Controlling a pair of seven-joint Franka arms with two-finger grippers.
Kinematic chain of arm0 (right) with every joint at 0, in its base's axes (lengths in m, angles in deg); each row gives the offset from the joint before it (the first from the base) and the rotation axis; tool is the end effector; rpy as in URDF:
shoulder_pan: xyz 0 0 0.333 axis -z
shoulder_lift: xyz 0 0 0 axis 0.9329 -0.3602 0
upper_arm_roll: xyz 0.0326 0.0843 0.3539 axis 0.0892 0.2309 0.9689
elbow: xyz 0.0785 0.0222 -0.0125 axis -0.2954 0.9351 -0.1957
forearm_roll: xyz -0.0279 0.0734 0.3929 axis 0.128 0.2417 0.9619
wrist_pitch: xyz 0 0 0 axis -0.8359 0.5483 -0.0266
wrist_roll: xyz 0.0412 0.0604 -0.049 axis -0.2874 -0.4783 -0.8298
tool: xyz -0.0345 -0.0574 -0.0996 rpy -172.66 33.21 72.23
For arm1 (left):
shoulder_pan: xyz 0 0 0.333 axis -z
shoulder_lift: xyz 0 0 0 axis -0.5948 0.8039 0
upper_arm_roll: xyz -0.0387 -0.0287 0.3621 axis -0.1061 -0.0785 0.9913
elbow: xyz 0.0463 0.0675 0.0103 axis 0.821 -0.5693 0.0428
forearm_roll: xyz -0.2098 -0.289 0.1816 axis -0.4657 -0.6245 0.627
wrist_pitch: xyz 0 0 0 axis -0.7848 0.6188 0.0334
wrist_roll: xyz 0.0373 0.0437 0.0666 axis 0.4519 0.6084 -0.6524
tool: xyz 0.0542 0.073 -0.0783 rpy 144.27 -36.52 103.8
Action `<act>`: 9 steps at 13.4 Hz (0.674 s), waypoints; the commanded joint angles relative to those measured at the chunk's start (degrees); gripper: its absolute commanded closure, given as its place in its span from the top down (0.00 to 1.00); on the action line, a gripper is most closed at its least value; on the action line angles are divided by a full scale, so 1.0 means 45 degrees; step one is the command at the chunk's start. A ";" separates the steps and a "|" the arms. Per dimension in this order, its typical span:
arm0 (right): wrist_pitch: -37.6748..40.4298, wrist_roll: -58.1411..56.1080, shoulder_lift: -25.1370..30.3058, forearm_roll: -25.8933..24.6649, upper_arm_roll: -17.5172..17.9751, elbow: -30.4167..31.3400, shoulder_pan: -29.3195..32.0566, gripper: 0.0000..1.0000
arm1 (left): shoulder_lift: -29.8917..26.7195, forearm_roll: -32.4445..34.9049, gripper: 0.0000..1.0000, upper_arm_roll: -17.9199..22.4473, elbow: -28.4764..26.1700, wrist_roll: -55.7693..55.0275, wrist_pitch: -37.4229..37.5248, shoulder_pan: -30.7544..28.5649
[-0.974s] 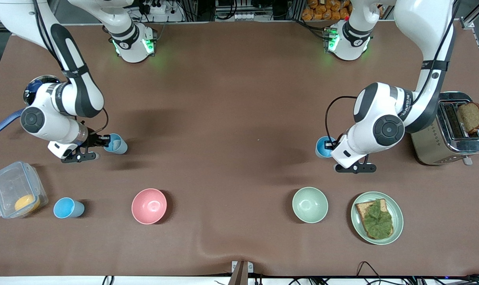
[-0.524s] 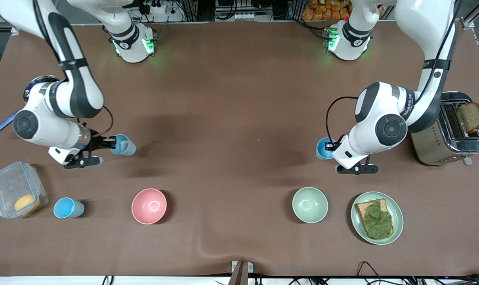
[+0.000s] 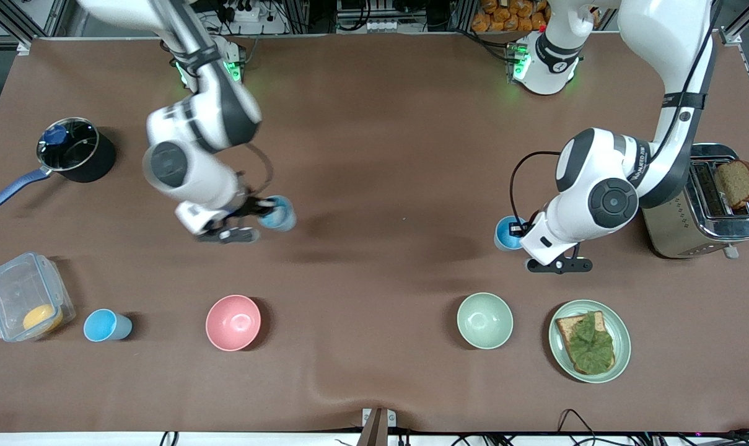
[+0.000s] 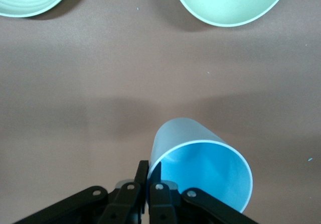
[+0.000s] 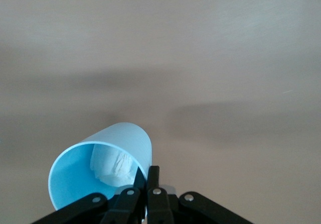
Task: Stack blue cups with both arms
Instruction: 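Carry the blue cup with the right gripper to the table's middle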
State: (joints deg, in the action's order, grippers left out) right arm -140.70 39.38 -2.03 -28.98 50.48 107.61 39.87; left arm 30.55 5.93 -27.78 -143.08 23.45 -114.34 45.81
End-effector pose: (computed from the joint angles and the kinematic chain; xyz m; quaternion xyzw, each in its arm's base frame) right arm 0.5526 0.2976 0.3699 -0.9958 0.0401 0.0622 0.0536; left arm 0.6312 -0.1962 0.3685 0.9963 -0.0050 -0.0863 0.0017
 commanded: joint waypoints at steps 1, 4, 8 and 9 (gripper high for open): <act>-0.0972 0.2269 -0.0776 0.0302 -0.0195 -0.0372 -0.1495 0.00 | -0.0026 0.0024 0.00 -0.0003 0.0113 -0.0210 0.0027 0.0001; -0.1950 0.4225 -0.1537 0.0302 -0.0215 -0.0663 -0.2650 0.00 | -0.0026 0.0024 0.00 -0.0003 0.0113 -0.0229 0.0027 -0.0019; -0.2731 0.5596 -0.2573 0.0302 -0.0215 -0.1153 -0.3335 0.00 | -0.0026 0.0005 0.00 -0.0003 0.0152 -0.0307 0.0027 0.0040; -0.3120 0.5791 -0.2749 0.0321 -0.0195 -0.1173 -0.3356 0.00 | -0.0026 -0.0014 0.00 -0.0022 0.0210 -0.0346 0.0027 0.0040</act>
State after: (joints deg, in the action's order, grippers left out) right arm -153.05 63.16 -11.75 -28.78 50.42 104.66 25.93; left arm 30.55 5.93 -27.79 -142.98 23.38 -114.34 45.74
